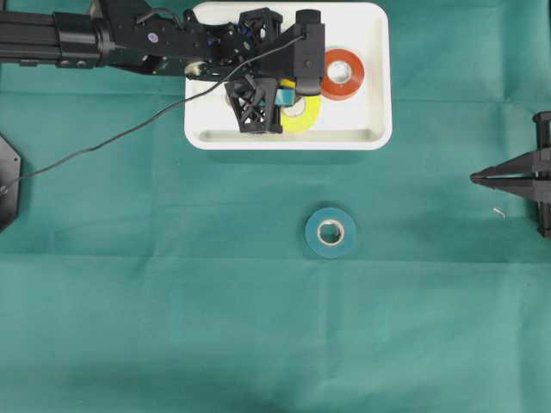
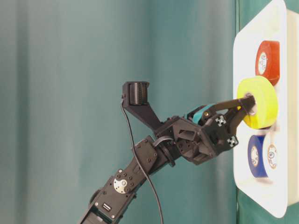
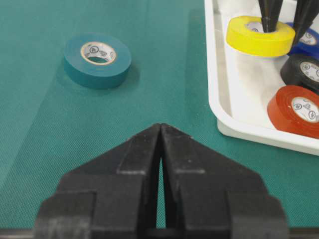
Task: Put the tape into the white case with the left arm.
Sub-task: 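Lift the yellow tape and carry it into the white case, then release the yellow tape beside the white one and withdraw the left gripper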
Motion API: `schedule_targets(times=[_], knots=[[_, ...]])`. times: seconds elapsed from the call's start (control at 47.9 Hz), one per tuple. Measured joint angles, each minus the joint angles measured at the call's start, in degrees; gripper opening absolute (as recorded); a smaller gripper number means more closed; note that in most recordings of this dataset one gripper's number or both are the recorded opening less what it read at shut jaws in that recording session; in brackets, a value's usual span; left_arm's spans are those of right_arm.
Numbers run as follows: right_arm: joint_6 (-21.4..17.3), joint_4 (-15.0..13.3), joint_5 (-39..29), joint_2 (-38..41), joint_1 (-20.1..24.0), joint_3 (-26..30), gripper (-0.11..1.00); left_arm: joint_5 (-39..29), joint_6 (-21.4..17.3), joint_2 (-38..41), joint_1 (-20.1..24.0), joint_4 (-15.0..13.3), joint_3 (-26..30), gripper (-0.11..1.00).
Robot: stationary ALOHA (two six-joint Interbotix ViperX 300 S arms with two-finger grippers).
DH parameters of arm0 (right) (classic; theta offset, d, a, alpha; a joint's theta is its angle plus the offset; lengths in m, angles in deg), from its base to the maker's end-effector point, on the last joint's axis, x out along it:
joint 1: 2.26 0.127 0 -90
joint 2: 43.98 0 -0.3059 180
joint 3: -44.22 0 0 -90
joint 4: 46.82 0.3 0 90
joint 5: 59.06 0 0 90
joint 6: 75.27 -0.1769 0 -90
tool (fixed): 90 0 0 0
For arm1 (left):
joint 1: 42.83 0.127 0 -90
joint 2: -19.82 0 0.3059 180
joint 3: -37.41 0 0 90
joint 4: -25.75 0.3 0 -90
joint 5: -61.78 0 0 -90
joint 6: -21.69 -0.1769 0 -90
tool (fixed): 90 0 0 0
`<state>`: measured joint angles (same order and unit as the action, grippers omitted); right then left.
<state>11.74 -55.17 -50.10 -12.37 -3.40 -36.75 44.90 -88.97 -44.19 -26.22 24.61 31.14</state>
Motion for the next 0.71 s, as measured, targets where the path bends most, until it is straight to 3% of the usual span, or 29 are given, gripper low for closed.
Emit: schedule_targets(times=[0.251,0.71], knots=[[0.0,0.0,-0.1,0.0,0.0,0.0,-0.09,1.2,0.0,0.0,0.0,0.0,0.0,0.92],[0.0,0.0,-0.1,0.0,0.0,0.0,-0.09,1.8,0.4,-5.1,-1.4,-0.1,-5.2,0.92]])
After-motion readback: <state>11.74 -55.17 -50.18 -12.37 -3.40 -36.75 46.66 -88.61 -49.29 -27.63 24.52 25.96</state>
